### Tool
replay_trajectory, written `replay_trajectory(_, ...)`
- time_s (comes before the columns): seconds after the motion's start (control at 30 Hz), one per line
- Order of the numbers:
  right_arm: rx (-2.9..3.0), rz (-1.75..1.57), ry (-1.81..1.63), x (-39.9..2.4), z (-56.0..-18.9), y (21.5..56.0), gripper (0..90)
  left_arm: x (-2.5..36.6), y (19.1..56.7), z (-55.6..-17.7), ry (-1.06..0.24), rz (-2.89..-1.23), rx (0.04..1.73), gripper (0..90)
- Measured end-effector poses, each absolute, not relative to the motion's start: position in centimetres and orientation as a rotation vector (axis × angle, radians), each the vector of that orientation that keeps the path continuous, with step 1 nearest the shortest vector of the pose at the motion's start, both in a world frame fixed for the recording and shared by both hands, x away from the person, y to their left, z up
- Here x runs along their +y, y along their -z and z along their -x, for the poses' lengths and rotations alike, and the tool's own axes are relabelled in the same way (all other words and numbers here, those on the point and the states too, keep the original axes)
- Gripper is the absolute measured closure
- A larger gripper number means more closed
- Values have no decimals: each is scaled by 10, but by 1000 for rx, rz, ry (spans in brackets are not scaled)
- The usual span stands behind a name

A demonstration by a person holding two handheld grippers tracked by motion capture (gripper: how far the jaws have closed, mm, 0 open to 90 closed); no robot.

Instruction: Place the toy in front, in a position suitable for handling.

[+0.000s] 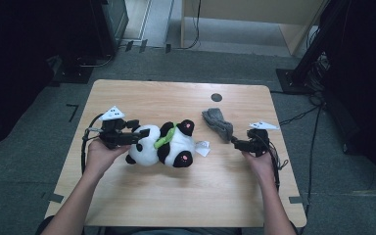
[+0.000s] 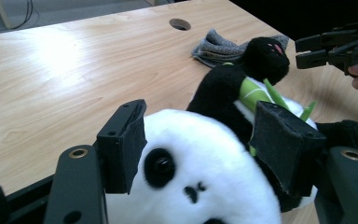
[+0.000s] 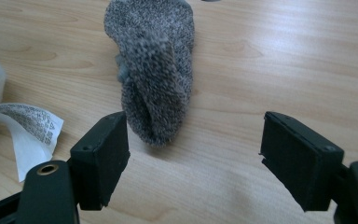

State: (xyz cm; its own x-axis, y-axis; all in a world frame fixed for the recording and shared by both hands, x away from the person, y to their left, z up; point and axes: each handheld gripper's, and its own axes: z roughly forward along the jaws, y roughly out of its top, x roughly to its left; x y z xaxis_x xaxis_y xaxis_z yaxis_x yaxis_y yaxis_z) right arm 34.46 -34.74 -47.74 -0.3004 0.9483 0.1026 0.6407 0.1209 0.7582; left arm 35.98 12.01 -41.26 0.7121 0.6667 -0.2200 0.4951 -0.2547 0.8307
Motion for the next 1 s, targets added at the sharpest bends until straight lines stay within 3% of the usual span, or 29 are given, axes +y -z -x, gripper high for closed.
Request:
replay_trajectory(0.8,2070,-1418,-1013,-319,-378,447,289,147,436,-339,-221,-1955,885,374)
replay_trajectory(1.0,2083,-1416,-1049,-311,-390,448,284,152,443,-334,-160,-1947,878,351)
